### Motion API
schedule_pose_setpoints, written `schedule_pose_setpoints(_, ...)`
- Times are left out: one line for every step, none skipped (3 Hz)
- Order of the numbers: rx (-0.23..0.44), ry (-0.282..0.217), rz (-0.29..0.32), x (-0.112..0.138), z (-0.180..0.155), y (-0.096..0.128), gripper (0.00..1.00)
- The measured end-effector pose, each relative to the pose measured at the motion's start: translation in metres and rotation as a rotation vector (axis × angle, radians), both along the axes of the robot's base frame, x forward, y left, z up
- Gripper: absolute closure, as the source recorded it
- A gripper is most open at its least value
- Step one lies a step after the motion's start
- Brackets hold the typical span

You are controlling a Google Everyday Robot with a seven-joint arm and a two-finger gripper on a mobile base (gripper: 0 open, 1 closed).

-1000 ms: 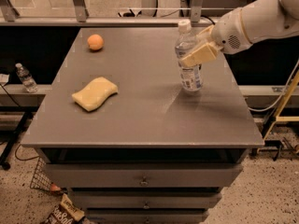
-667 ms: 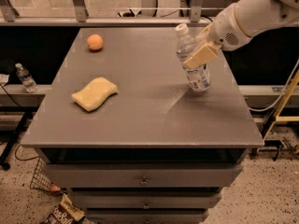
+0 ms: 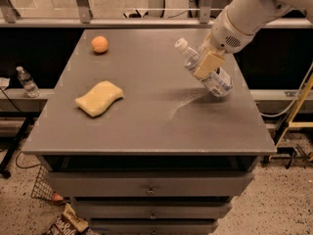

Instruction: Knock blue plastic bottle over

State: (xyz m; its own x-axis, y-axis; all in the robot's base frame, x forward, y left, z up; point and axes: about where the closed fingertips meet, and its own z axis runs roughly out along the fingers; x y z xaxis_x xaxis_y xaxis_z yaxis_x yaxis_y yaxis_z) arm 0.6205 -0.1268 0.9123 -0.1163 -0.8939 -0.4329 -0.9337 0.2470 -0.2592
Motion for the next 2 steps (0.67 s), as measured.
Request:
schedule_pose_setpoints(-0.038,0.039,0.014,-0.001,-0.015,-0.001,1.0)
schedule_pose_setpoints(-0.035,0.073,0.022,-0.002,-0.028,0.0,1.0)
